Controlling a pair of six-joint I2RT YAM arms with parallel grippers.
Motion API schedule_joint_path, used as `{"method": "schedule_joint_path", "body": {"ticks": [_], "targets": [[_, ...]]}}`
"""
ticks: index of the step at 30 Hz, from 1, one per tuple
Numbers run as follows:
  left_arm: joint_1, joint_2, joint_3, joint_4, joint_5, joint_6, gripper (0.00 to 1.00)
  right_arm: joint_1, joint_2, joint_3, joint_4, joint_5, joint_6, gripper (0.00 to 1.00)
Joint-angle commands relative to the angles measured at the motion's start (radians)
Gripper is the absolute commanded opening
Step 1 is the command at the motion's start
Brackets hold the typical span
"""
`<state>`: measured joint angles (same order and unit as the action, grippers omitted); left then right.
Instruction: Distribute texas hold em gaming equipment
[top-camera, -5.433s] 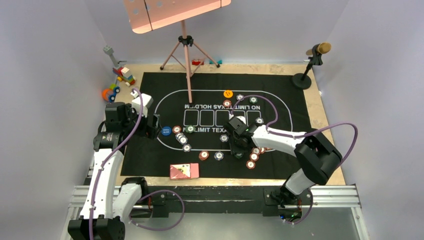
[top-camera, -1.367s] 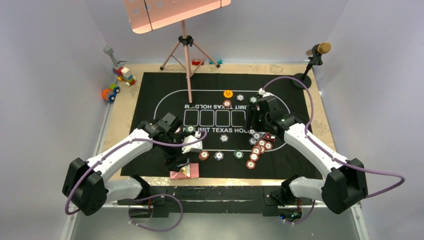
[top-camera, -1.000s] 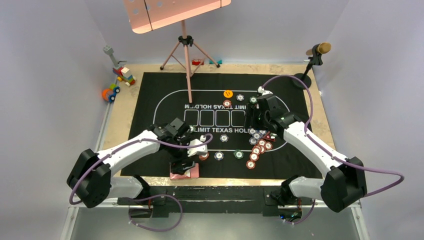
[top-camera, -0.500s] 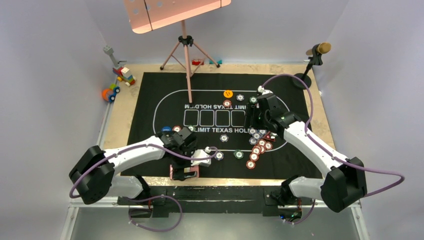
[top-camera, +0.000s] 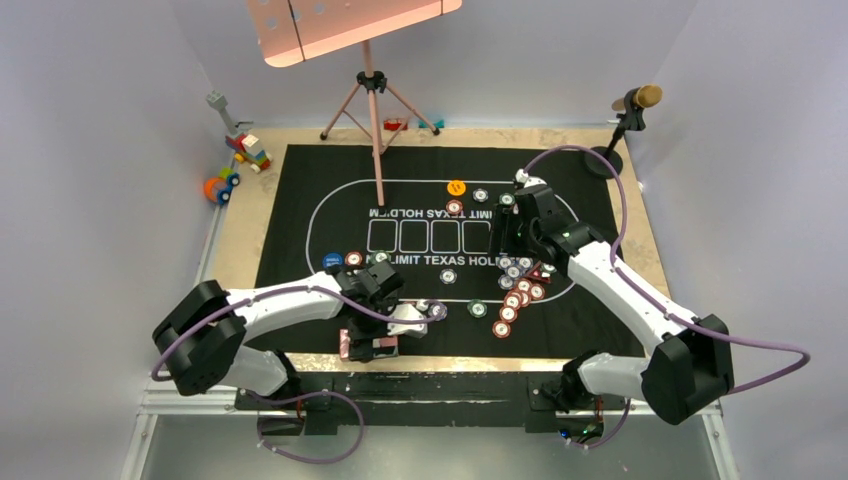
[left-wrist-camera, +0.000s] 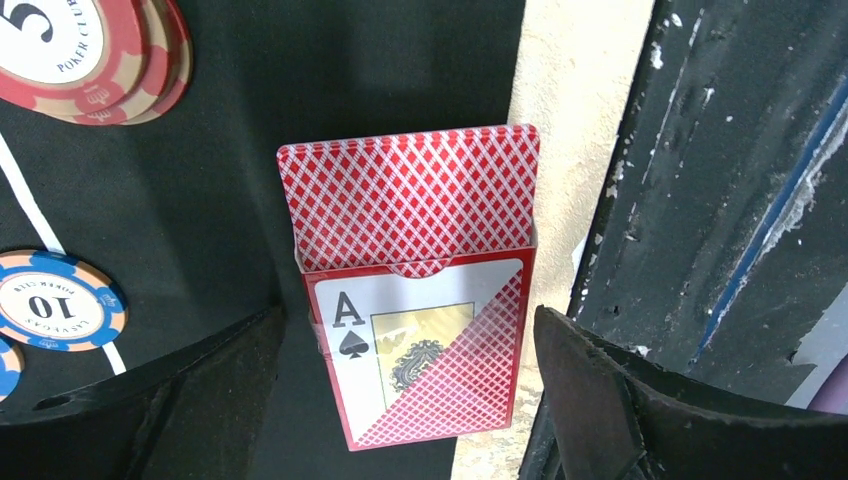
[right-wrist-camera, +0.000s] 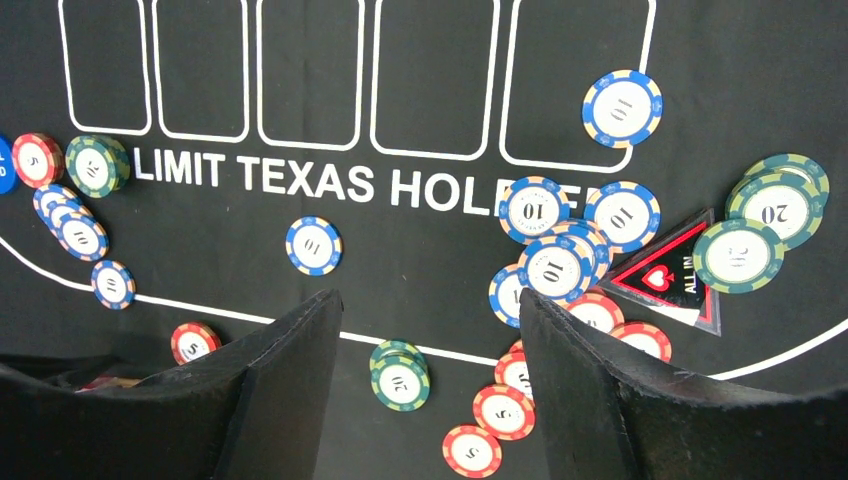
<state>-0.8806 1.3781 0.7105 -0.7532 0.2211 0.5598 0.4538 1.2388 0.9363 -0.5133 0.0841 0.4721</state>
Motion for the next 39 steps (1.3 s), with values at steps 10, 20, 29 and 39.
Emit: {"method": "schedule_joint_path", "body": {"ticks": [10,20,29,39], "targets": [[-0.133,0.108,-0.045,0.156,-0.218,-0.034,1.0,0.003,-0.01,0.059,-0.012,0.024,-0.021,0.68],[-0.135,0.115,-0.061,0.208,-0.262,-0.041,0.91,0.003,-0.024,0.068,-0.026,0.031,-0.022,0.67],[-0.135,0.108,-0.052,0.2,-0.286,-0.059,0.43,0.003,-0.034,0.081,-0.039,0.042,-0.024,0.66],[-0.133,-0.067,-0.006,0.055,-0.235,-0.064,0.0,0.003,-0.047,0.101,-0.053,0.019,-0.024,0.66]]}}
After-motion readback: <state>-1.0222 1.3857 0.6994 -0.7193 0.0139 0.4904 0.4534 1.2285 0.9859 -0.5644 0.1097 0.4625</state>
